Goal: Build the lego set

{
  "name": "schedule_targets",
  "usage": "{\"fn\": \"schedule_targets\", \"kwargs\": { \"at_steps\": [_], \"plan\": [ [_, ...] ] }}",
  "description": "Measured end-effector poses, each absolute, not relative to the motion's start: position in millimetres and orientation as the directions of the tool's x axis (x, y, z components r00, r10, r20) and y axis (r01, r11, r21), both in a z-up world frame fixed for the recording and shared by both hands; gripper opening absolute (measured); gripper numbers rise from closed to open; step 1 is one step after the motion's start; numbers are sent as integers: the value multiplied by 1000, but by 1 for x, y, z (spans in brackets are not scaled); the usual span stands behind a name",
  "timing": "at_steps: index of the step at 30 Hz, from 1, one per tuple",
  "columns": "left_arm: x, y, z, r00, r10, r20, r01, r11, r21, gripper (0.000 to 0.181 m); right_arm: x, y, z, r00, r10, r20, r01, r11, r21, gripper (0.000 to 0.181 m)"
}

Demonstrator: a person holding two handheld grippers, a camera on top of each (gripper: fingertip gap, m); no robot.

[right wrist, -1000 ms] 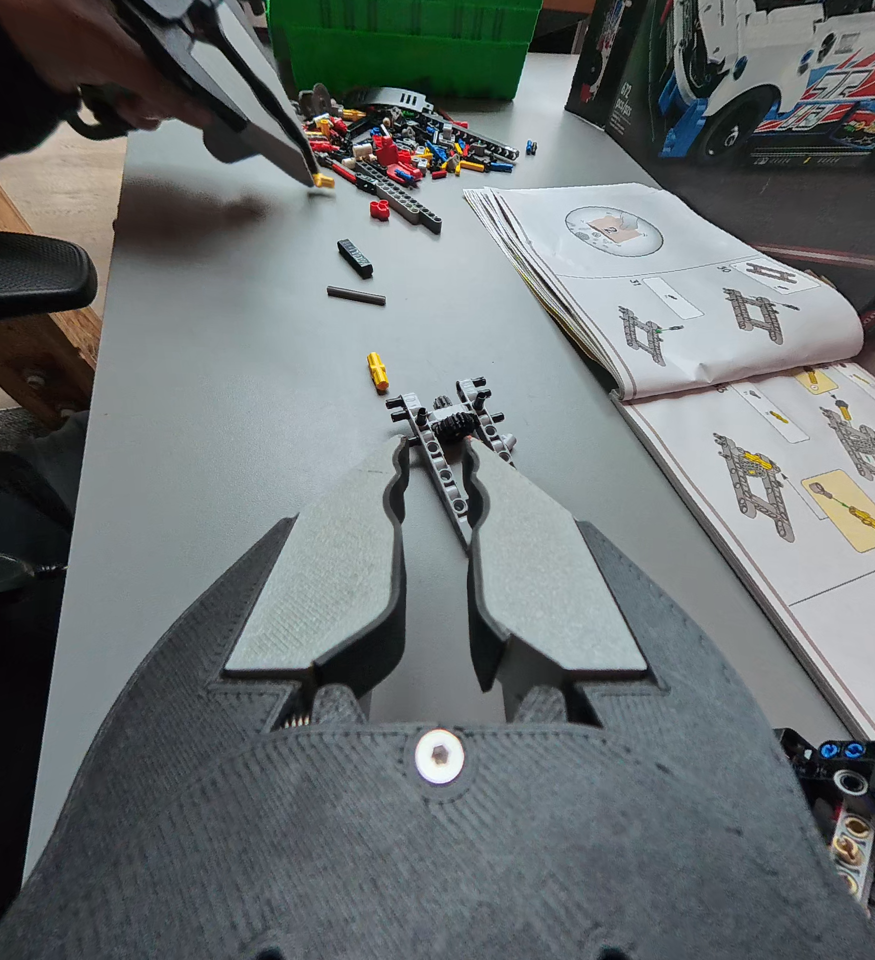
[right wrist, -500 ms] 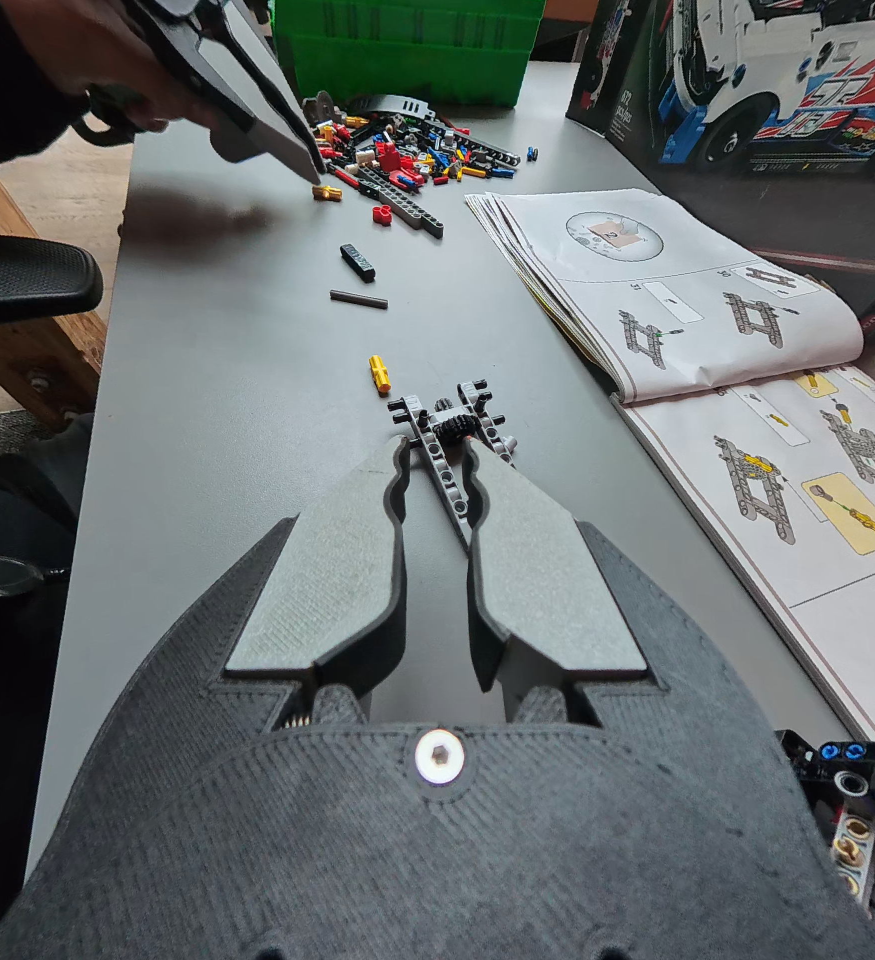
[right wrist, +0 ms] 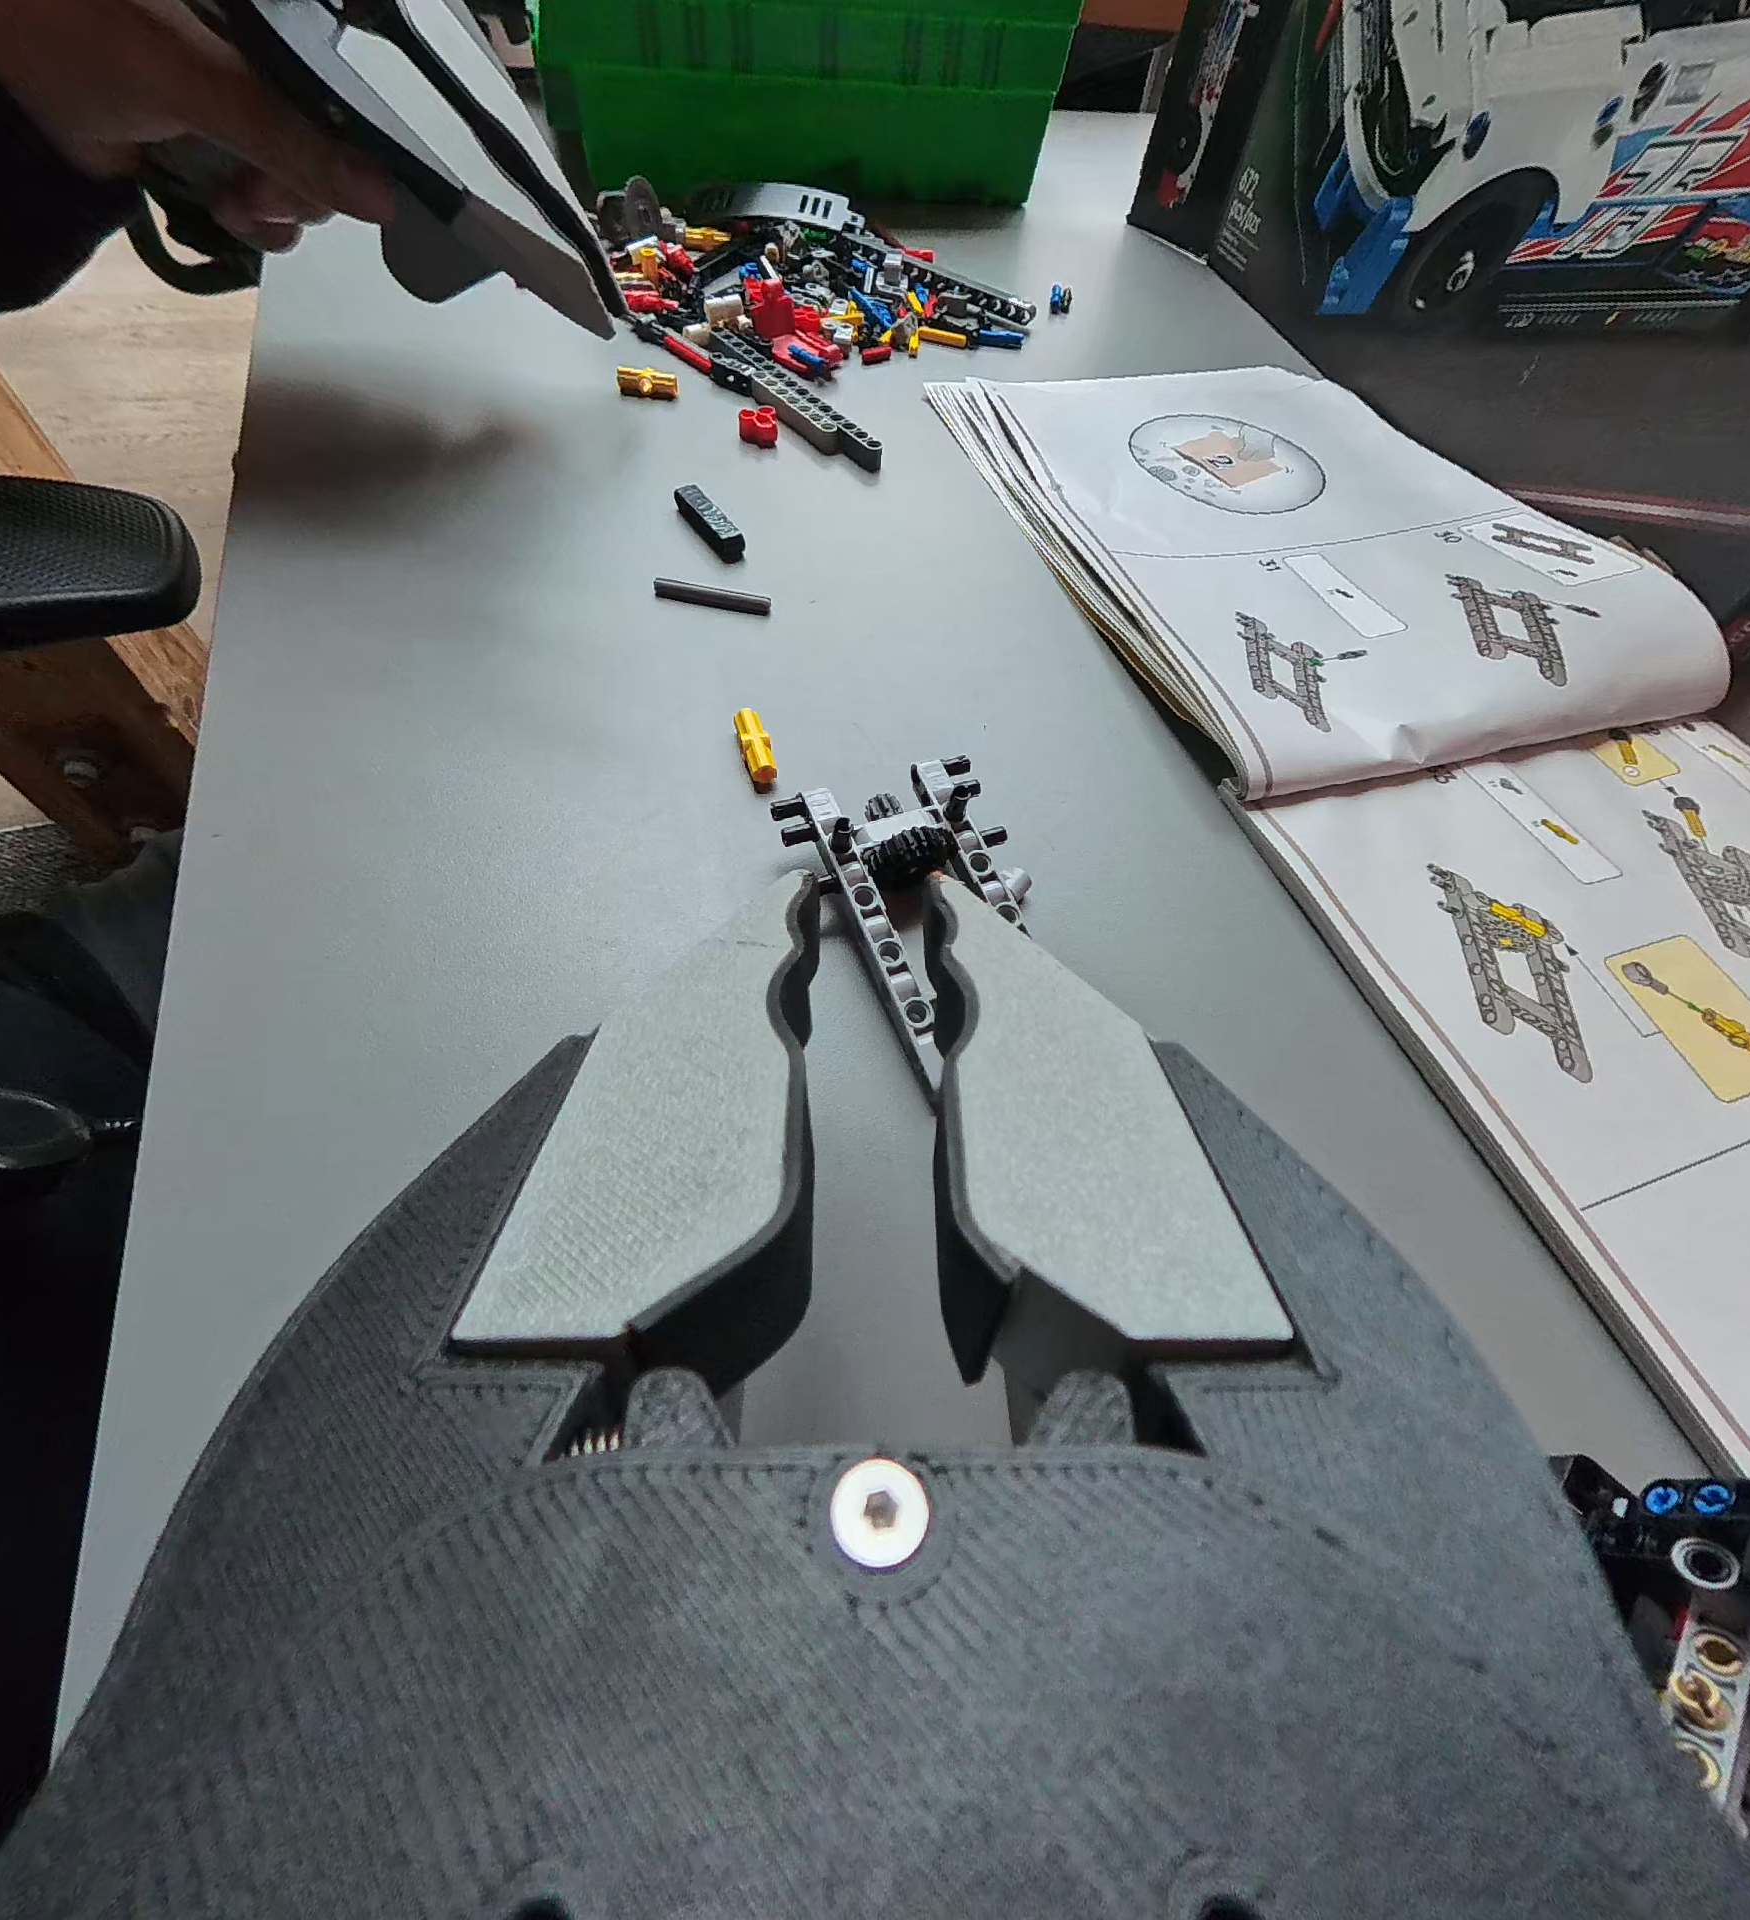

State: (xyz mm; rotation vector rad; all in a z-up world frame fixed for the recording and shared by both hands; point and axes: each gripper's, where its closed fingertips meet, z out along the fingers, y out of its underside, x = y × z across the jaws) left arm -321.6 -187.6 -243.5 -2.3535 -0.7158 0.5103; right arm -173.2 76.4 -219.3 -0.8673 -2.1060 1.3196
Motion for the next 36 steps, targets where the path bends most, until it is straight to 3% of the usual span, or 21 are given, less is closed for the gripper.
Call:
{"fn": "schedule_targets", "kwargs": {
  "at_steps": [6,14,20,25,27,29,36],
  "plan": [
    [-322,-190,-242,774,611,-166,366,-646,-670,6,-173,78,-214,-656,748,96,222,314,-923,12],
    [-315,-191,-239,775,622,-114,386,-608,-694,5,-176,81,-216,-639,764,95,239,314,-919,21],
    [-286,-142,-226,865,484,-130,260,-655,-709,6,-181,72,-244,-682,709,181,295,493,-819,29],
    [-277,-115,-224,897,420,-140,209,-679,-704,6,-185,75,-264,-693,663,283,303,624,-720,26],
    [-275,-111,-227,901,418,-120,219,-674,-706,6,-186,74,-264,-699,654,288,295,631,-717,23],
    [-274,-112,-231,900,422,-108,232,-673,-702,5,-184,73,-265,-713,644,276,296,634,-715,5],
    [-270,-124,-240,892,444,-88,267,-674,-689,5,-165,76,-256,-699,634,332,250,651,-717,4]
  ]
}}
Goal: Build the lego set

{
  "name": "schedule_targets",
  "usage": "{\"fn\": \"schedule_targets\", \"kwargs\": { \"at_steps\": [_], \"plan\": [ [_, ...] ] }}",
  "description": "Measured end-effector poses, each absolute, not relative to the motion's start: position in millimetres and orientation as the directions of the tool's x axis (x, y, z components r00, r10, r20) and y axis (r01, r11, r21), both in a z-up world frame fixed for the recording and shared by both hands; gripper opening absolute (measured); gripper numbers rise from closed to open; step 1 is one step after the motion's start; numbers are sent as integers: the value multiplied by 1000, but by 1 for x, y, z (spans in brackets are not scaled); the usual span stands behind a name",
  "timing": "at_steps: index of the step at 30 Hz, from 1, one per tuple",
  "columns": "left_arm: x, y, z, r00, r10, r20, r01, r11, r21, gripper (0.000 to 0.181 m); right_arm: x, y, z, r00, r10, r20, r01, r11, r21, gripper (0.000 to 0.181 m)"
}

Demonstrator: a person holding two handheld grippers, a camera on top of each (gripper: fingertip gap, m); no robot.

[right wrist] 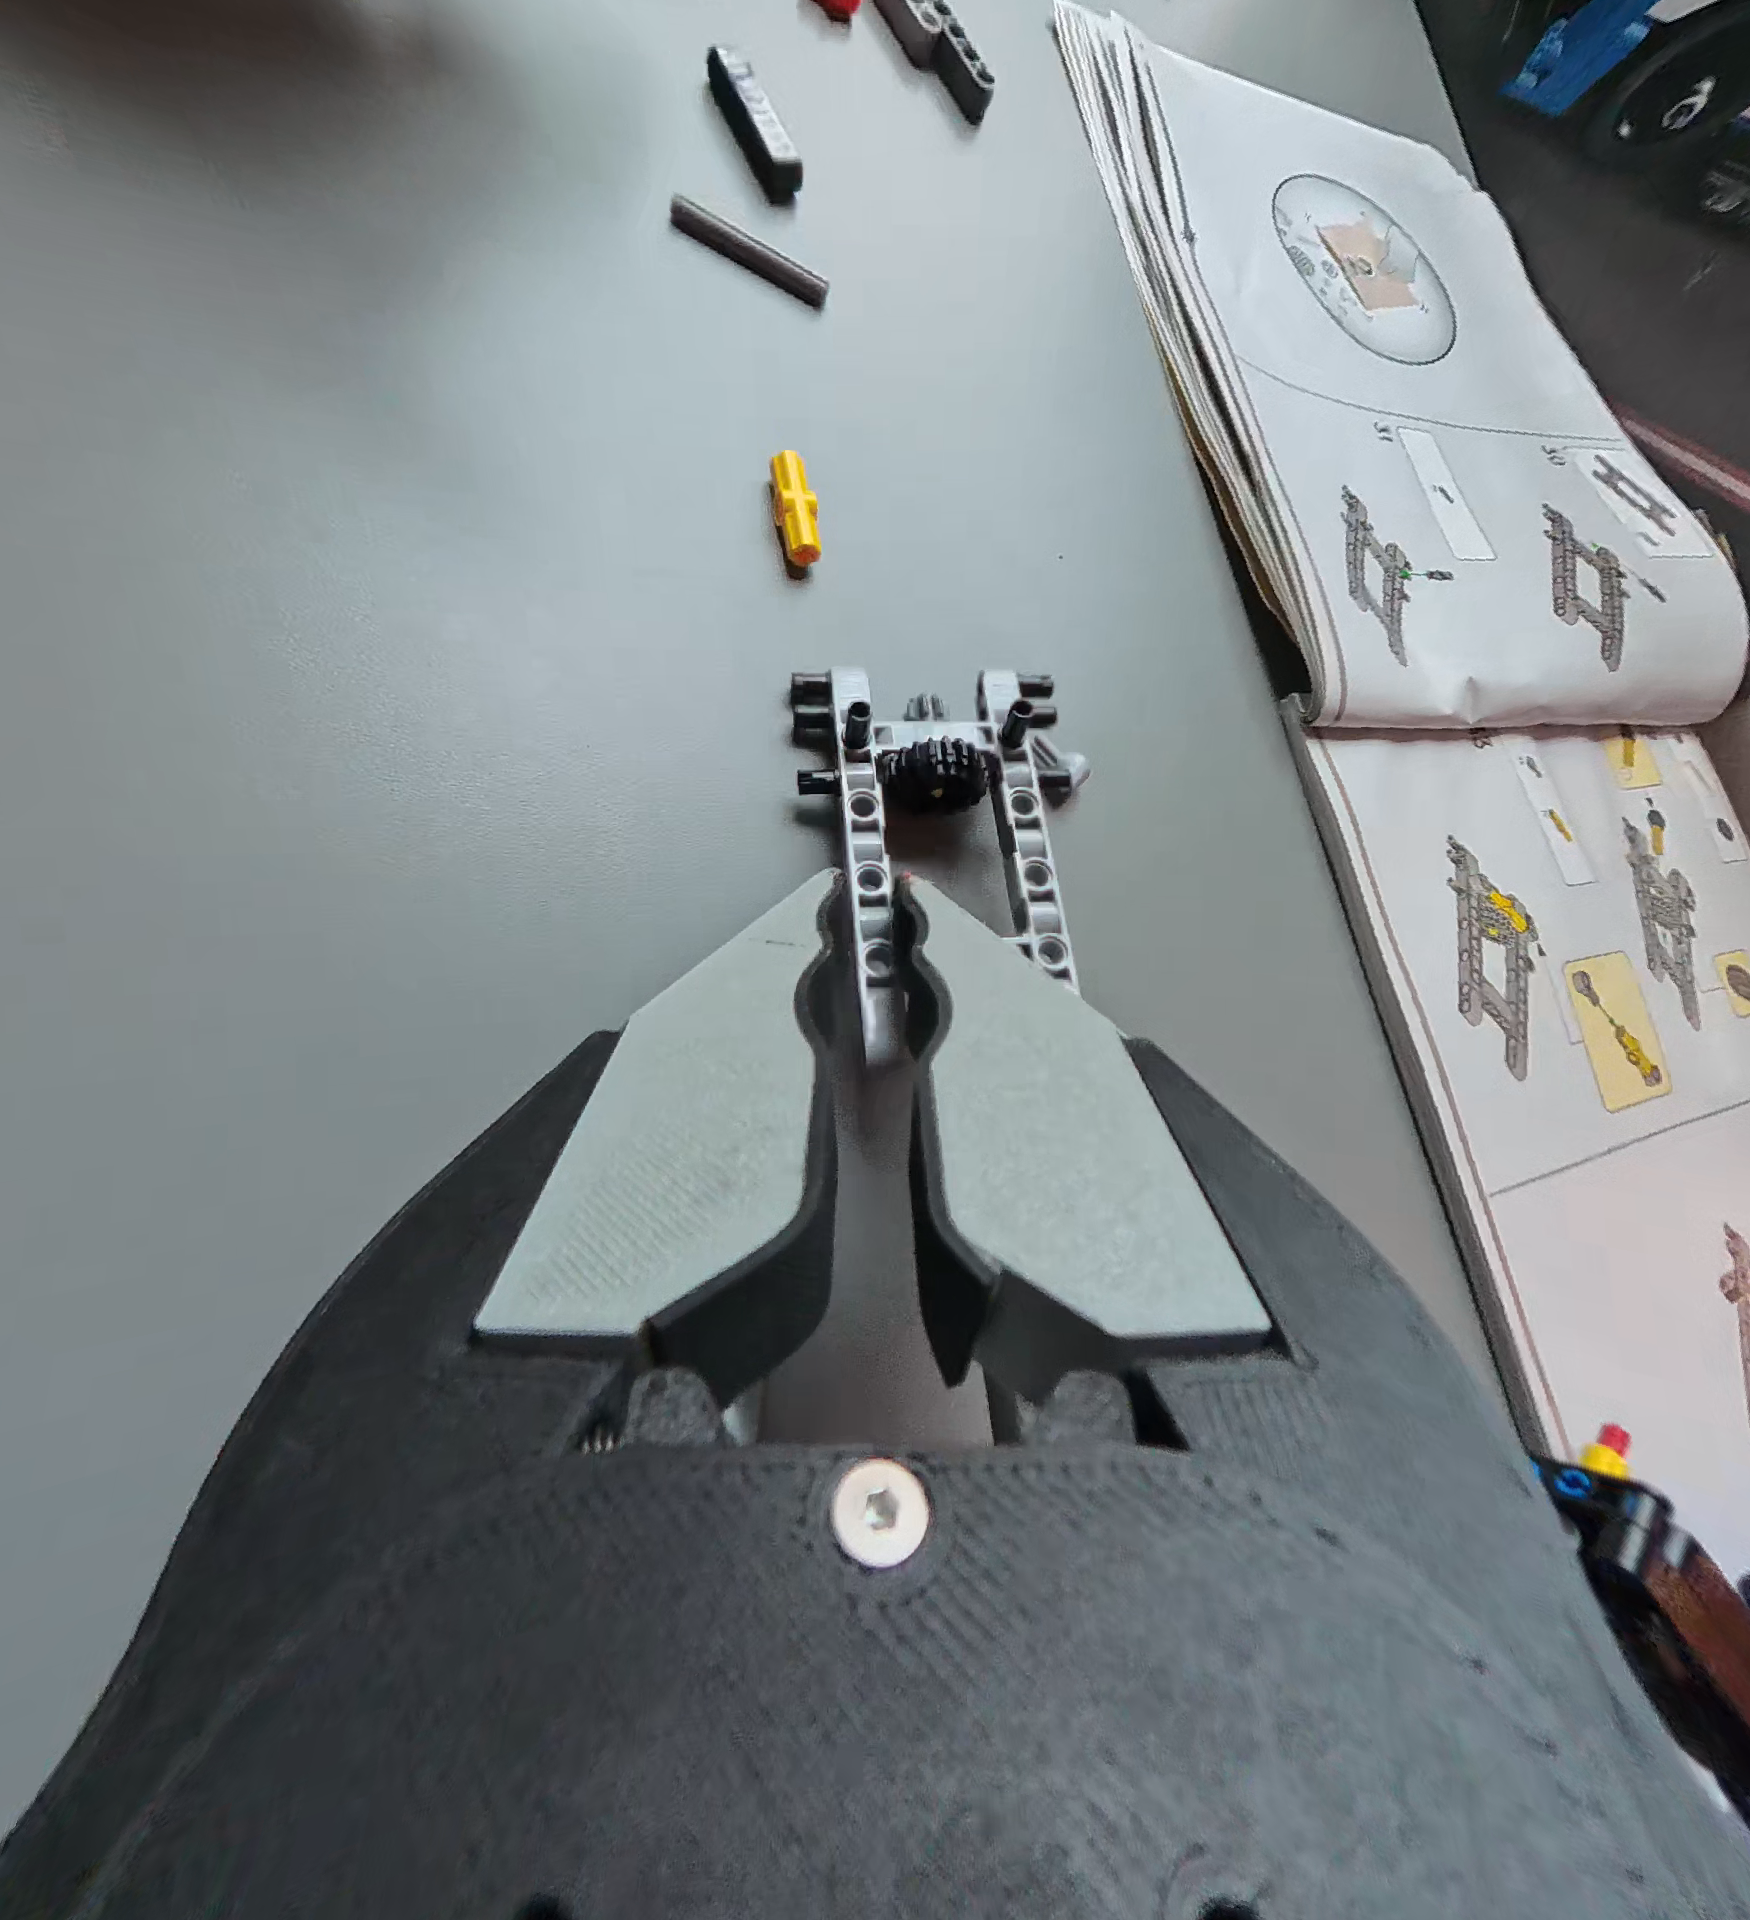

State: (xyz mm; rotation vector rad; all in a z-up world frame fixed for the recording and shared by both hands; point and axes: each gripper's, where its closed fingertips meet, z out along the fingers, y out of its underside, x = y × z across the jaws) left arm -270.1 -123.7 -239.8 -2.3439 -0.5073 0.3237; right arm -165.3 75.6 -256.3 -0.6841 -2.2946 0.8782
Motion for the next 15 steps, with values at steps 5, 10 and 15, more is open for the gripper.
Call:
{"fn": "schedule_targets", "kwargs": {
  "at_steps": [5,10,15],
  "plan": [
    [-269,-135,-242,883,461,-85,283,-668,-688,5,-158,99,-242,-628,727,278,316,565,-762,4],
    [-269,-144,-245,873,482,-71,306,-657,-689,5,-157,111,-258,-610,775,165,415,489,-767,5],
    [-265,-153,-246,865,497,-64,318,-644,-695,5,-161,112,-260,-608,767,205,405,521,-751,8]
  ]
}}
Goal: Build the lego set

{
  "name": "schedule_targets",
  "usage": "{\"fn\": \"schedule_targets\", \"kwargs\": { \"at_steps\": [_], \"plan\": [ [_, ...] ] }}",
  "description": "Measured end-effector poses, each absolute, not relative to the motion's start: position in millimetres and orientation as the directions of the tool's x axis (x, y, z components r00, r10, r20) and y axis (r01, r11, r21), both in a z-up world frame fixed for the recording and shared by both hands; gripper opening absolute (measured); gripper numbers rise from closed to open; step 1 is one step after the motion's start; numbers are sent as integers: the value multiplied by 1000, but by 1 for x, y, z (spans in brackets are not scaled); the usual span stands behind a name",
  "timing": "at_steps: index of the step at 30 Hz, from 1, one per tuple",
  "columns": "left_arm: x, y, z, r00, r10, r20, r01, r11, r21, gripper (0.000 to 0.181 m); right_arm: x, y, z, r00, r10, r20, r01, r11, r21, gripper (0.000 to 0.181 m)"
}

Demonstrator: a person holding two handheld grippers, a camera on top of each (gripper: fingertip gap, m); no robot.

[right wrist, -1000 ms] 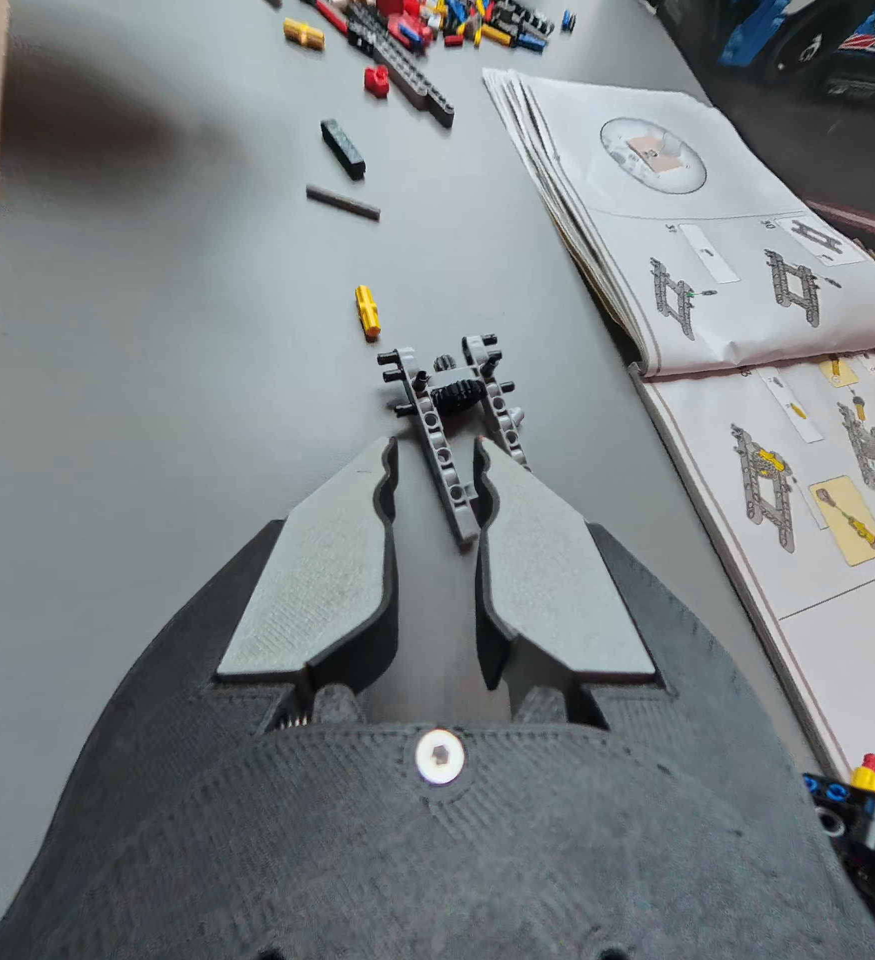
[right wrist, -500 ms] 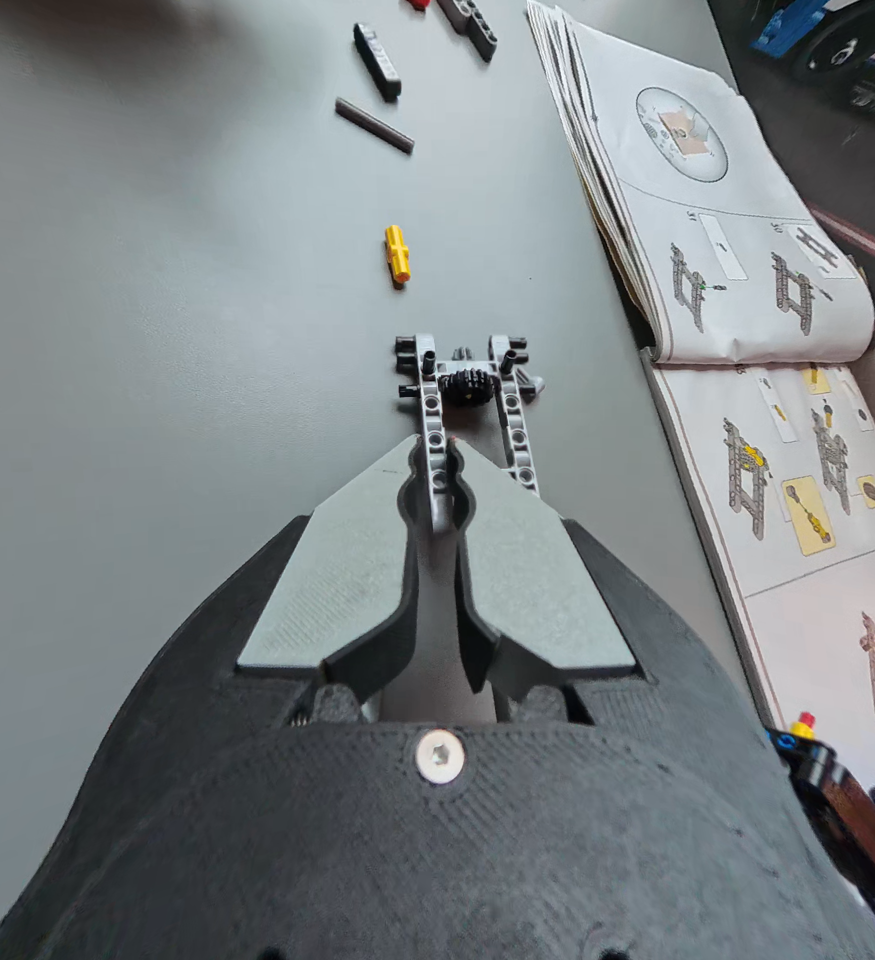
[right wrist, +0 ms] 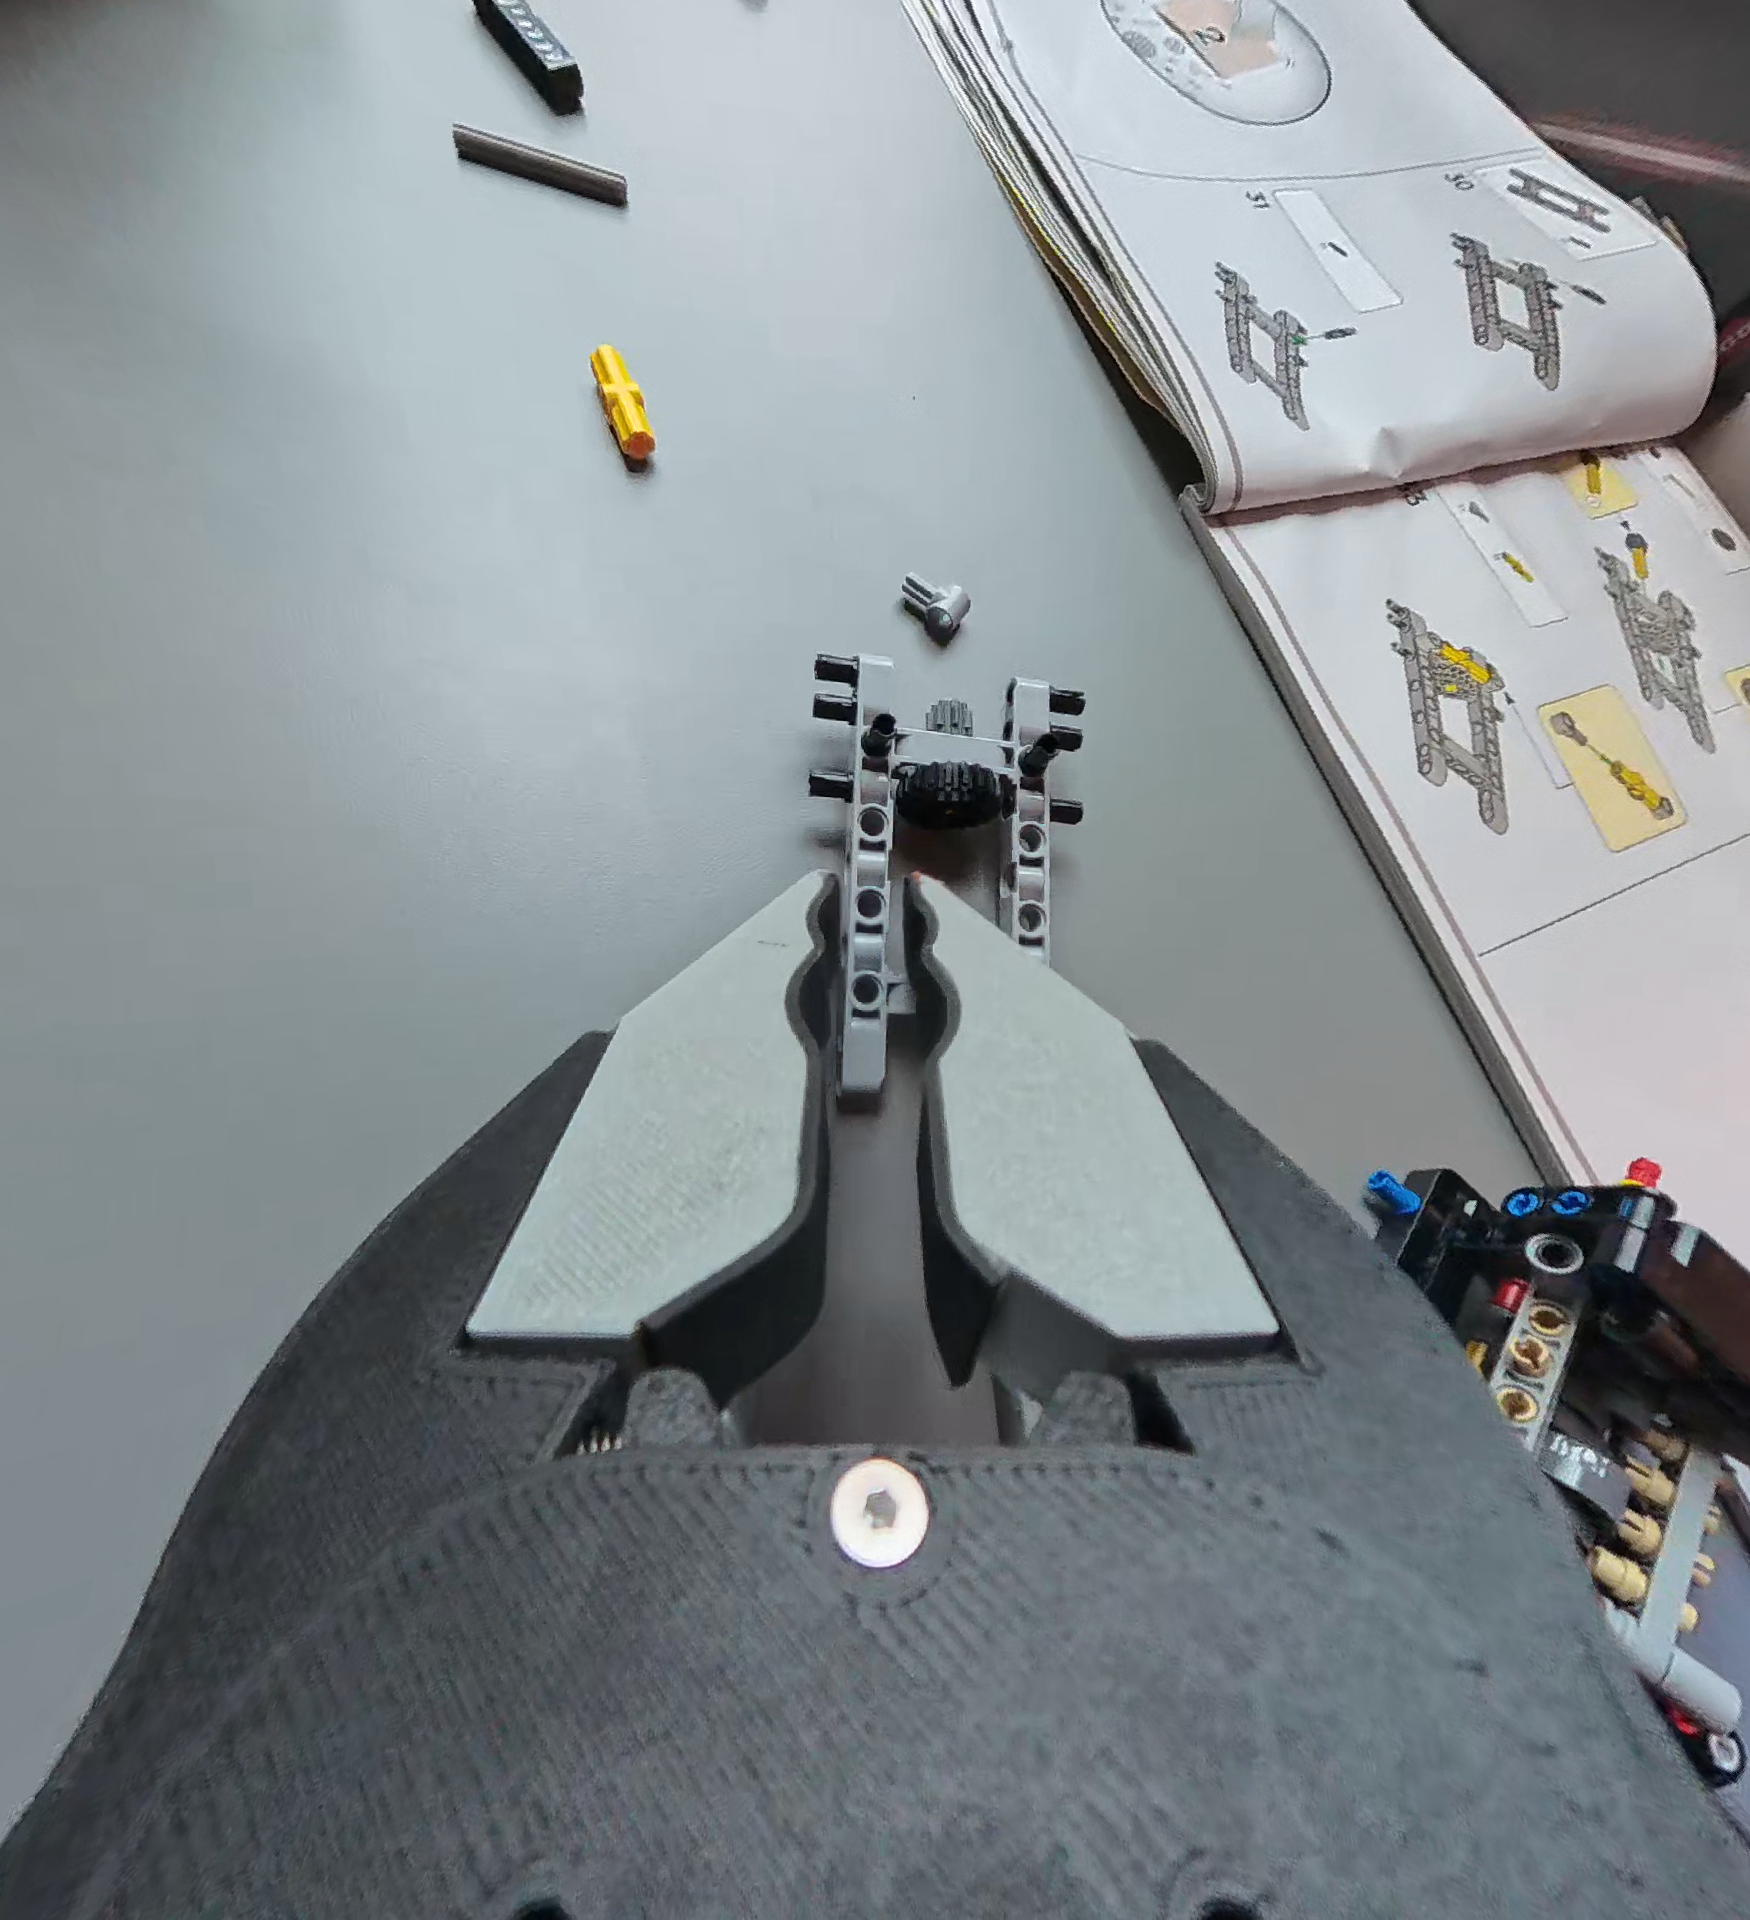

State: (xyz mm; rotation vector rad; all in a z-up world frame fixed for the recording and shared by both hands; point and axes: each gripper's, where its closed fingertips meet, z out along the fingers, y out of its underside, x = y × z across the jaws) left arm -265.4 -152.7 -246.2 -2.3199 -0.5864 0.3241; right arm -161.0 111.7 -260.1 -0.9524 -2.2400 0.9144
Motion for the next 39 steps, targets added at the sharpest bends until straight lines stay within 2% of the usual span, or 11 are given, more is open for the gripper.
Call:
{"fn": "schedule_targets", "kwargs": {
  "at_steps": [10,14,19,26,29,33,39],
  "plan": [
    [-257,-153,-246,873,487,-18,328,-615,-717,5,-161,107,-245,-599,774,208,342,481,-807,13],
    [-237,-106,-234,941,339,4,228,-621,-750,6,-163,101,-240,-616,768,175,330,453,-829,13],
    [-215,-34,-234,992,112,-50,40,-682,-730,8,-164,100,-234,-612,774,160,304,418,-856,10],
    [-209,8,-250,996,-6,-91,-67,-731,-679,11,-163,102,-225,-622,778,95,292,342,-893,10],
    [-207,3,-251,995,4,-96,-61,-746,-663,11,-162,102,-224,-625,775,95,283,337,-898,11],
    [-198,-20,-246,996,77,-52,19,-717,-697,12,-160,100,-221,-637,764,105,258,339,-905,10],
    [-207,-94,-257,952,304,9,218,-660,-719,9,-160,100,-221,-637,766,94,262,329,-907,12]
  ]
}}
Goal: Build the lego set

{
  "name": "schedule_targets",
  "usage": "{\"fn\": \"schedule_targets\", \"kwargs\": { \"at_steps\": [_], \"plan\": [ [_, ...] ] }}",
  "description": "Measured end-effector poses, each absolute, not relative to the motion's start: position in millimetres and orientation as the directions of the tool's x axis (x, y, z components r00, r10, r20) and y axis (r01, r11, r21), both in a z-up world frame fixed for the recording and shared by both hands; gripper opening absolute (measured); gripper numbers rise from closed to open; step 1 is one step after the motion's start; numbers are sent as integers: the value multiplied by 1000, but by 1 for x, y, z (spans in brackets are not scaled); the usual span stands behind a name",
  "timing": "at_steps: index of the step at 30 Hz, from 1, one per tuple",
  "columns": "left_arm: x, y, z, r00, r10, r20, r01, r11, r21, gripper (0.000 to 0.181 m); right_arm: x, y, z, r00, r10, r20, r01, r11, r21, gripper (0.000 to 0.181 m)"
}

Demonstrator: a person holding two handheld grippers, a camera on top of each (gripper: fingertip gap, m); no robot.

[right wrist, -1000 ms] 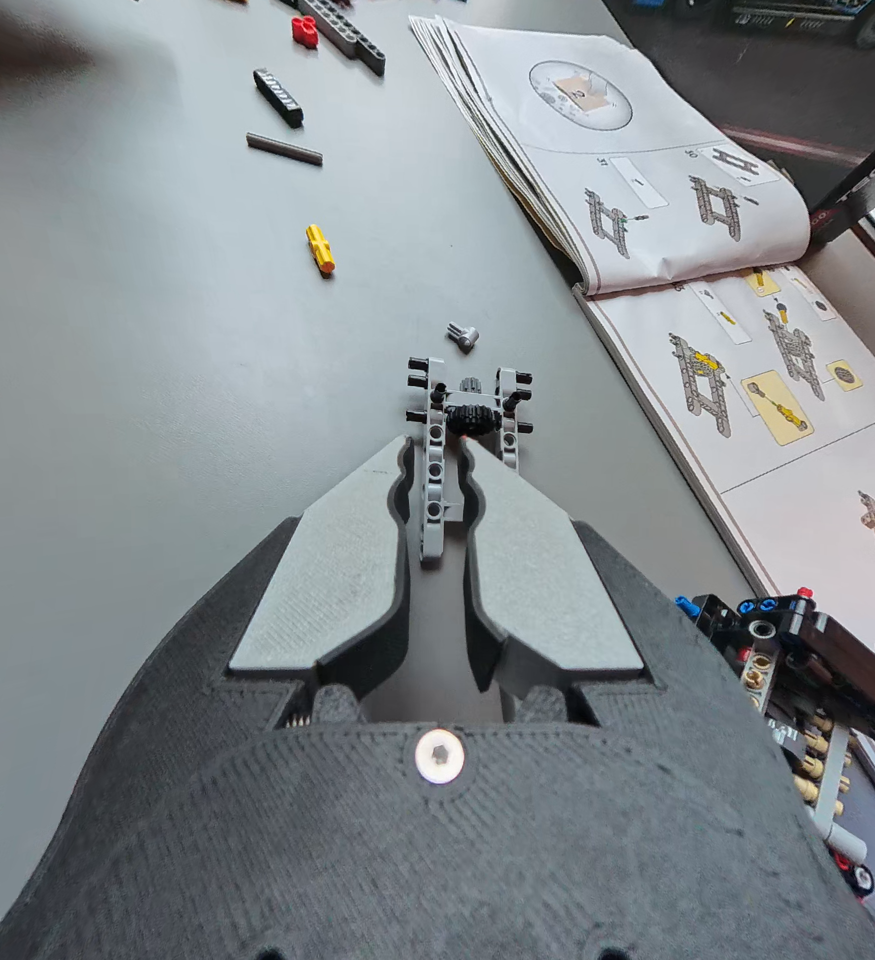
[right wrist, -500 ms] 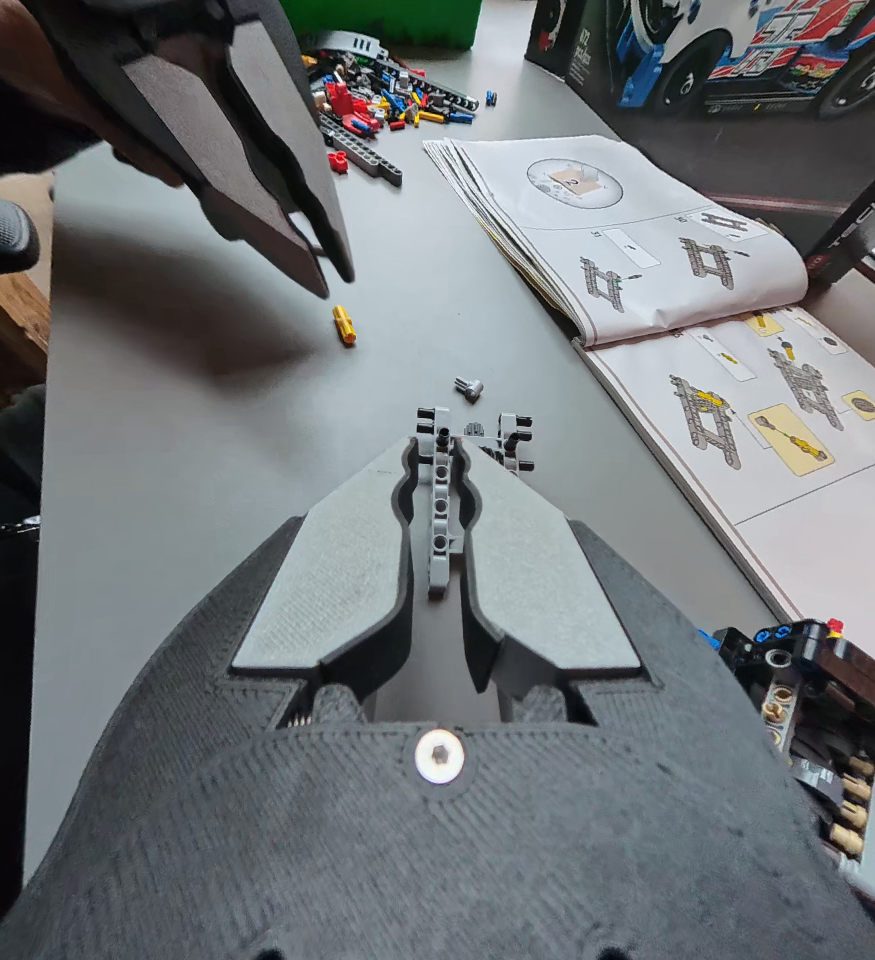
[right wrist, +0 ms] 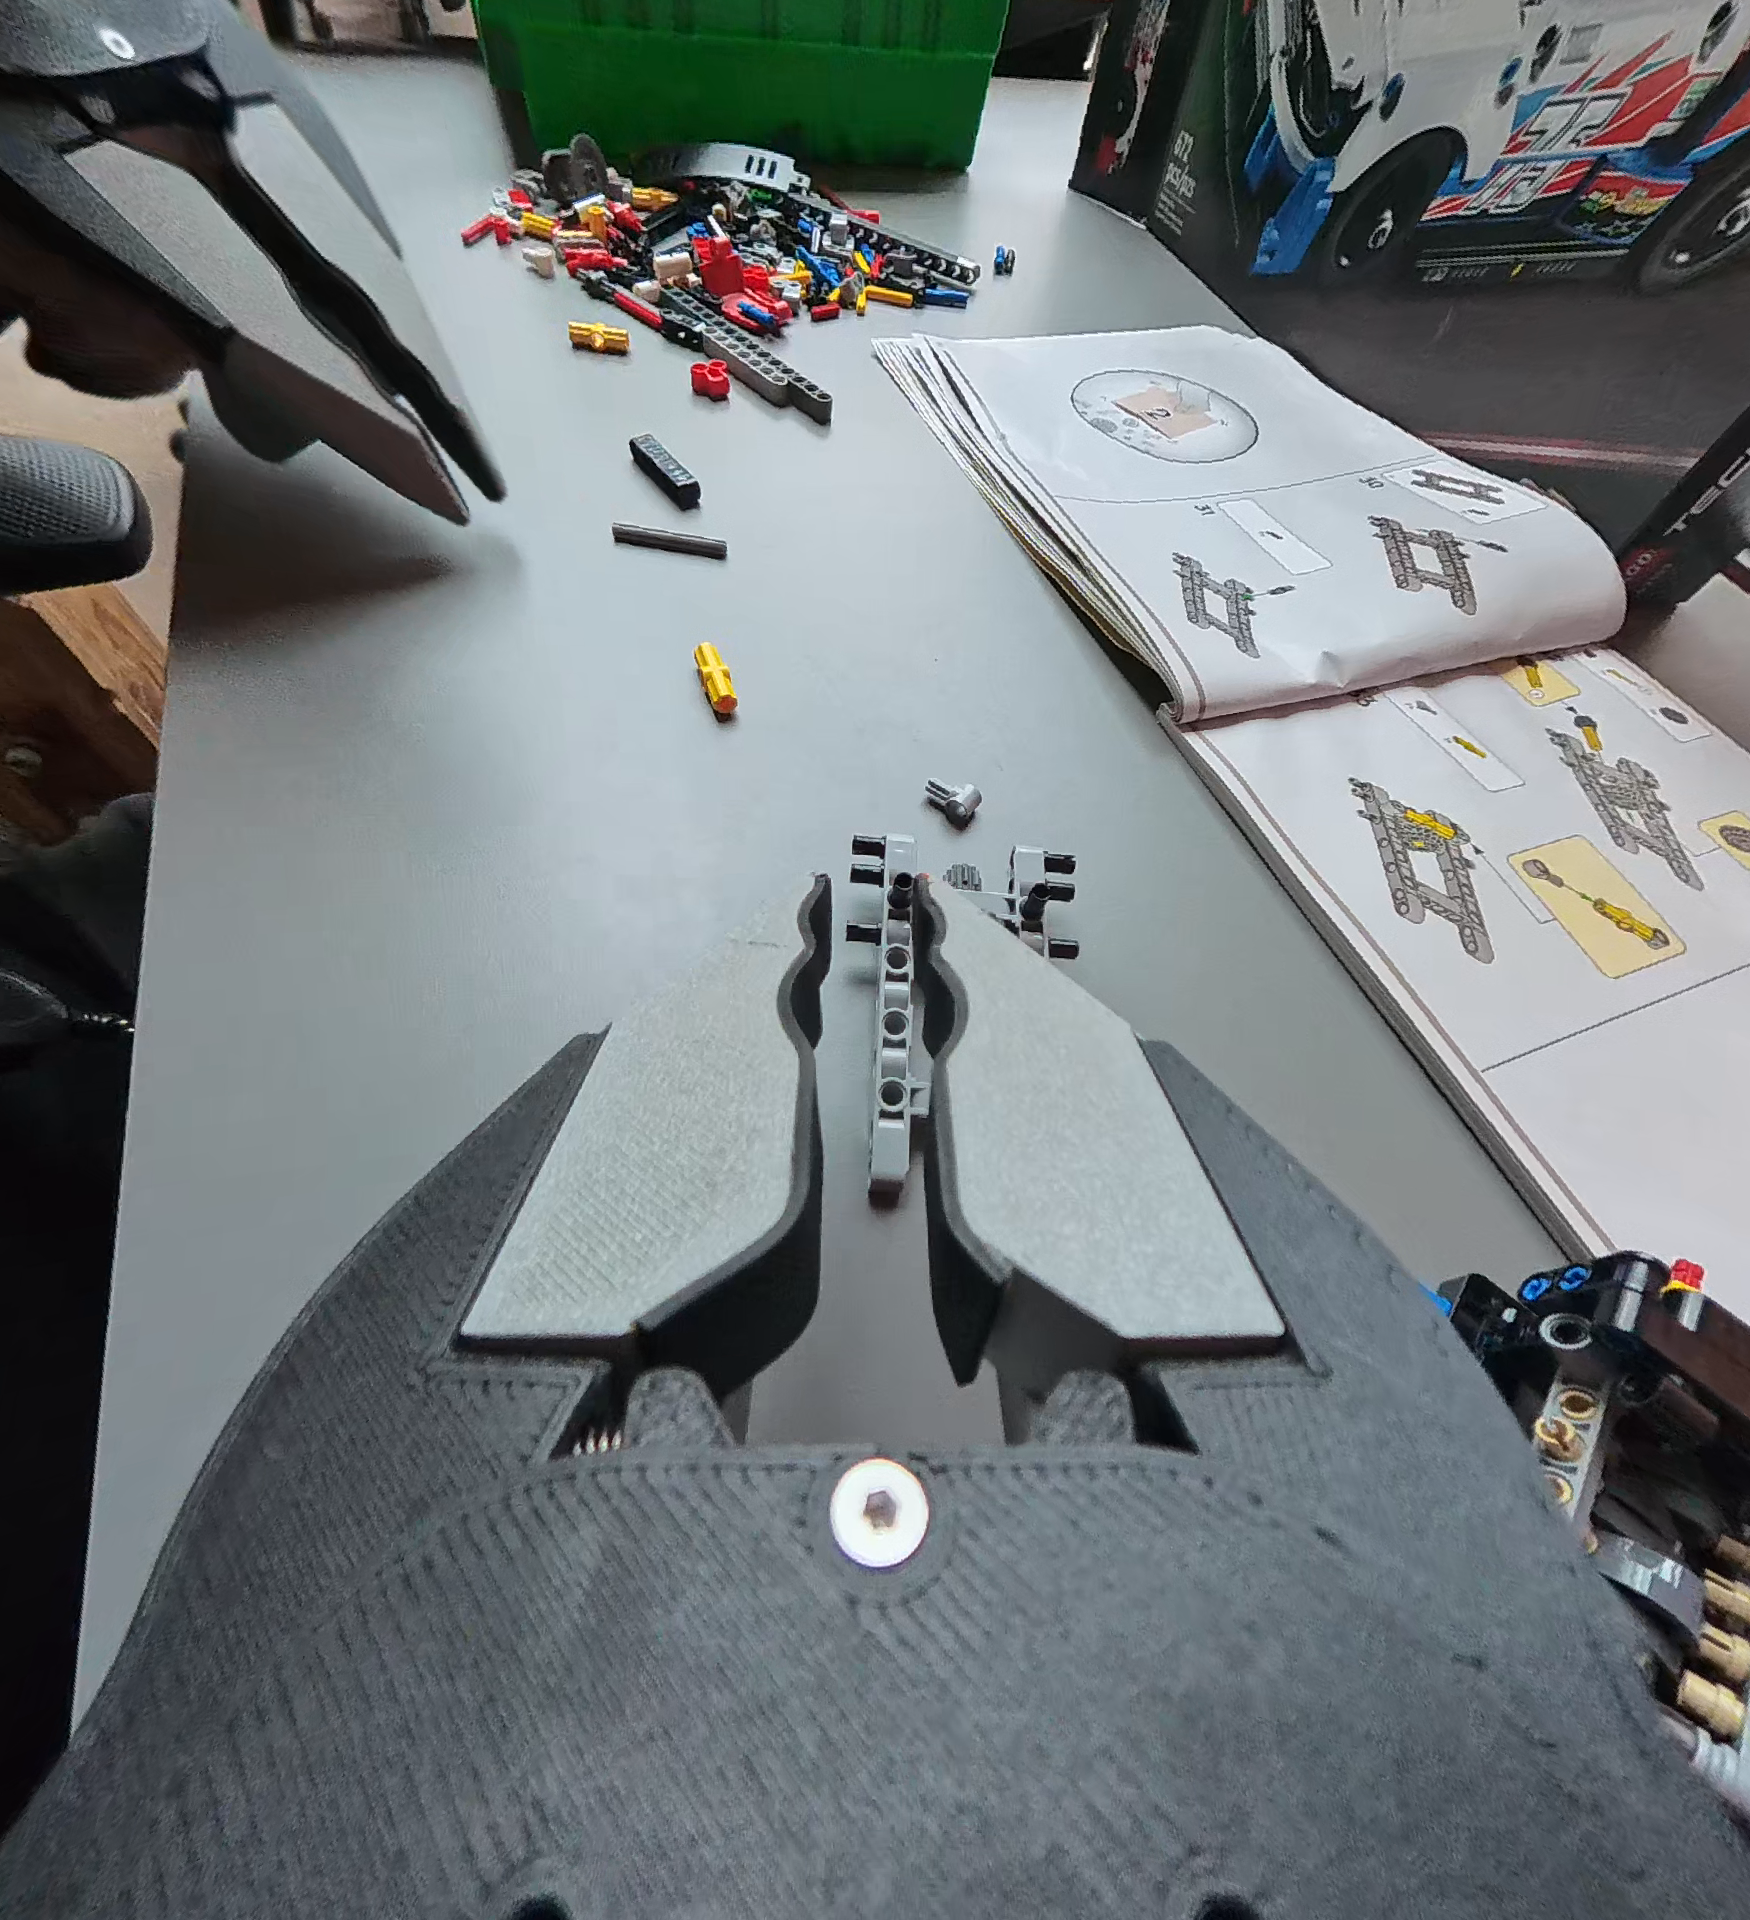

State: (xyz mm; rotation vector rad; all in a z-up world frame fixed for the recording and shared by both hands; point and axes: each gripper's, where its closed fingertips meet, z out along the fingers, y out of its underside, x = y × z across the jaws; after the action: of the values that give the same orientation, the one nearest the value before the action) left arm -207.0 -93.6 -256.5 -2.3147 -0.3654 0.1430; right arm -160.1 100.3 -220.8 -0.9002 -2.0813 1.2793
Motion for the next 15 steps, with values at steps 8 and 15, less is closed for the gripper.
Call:
{"fn": "schedule_targets", "kwargs": {
  "at_steps": [8,15],
  "plan": [
    [-243,-152,-246,849,529,-8,311,-511,-801,6,-163,102,-218,-622,778,95,252,313,-916,11],
    [-247,-156,-249,838,546,-18,306,-497,-812,6,-163,102,-218,-615,778,126,238,335,-912,11]
  ]
}}
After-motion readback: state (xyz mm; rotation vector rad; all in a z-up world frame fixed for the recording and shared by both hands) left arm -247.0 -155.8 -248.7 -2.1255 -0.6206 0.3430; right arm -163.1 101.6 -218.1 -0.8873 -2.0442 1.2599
